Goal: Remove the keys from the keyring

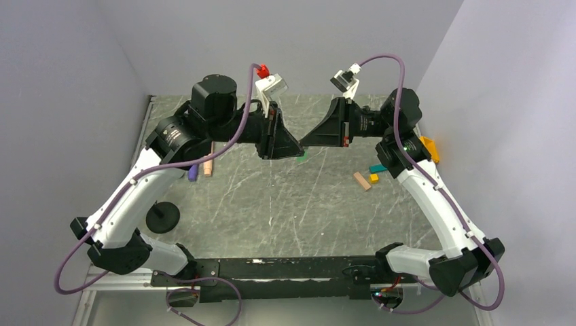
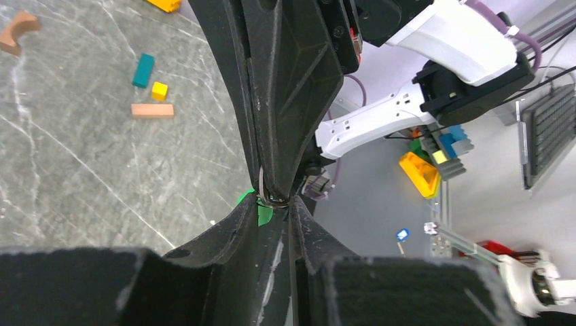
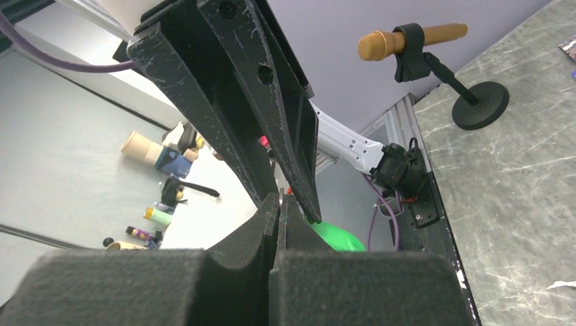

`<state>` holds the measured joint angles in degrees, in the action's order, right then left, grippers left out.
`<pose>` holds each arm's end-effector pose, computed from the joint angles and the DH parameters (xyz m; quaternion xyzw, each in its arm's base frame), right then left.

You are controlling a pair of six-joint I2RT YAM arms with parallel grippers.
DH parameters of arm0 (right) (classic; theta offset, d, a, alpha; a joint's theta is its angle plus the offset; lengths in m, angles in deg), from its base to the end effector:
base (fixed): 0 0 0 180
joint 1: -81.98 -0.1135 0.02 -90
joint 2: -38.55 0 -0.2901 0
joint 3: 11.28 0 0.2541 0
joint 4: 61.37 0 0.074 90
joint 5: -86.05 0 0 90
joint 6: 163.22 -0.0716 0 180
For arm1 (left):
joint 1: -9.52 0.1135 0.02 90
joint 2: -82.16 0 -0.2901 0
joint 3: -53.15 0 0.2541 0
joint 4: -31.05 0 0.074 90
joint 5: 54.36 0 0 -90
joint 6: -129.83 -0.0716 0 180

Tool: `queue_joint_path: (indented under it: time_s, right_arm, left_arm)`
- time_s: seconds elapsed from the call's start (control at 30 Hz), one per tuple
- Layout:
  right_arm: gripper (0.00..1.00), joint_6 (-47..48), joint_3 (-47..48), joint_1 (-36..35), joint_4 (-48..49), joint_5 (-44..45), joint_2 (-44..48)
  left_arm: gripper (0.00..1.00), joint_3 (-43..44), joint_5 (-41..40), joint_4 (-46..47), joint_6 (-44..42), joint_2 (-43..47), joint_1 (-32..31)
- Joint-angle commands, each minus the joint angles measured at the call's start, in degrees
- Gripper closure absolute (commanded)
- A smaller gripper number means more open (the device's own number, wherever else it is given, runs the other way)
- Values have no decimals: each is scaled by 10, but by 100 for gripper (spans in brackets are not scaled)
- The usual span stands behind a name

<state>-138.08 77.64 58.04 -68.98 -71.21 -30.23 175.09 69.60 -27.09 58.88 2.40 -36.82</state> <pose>0.2043 0.1629 0.4935 -0.2226 0.6391 0.7020 0.2216 0.1678 -0.2338 0.5329 0.3510 0.7006 -0.5073 0.3587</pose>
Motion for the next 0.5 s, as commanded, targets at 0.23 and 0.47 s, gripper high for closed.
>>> queue_joint_path:
  time_s: [0.23,0.47]
  right_arm:
    - [100,27,16,-11,-4,-8,25]
    - [100,-18,-11,-11,105,-35,56]
  left_arm:
    - [100,-22,111,152,147,11,37]
    - [100,-84,163,287,278,31,58]
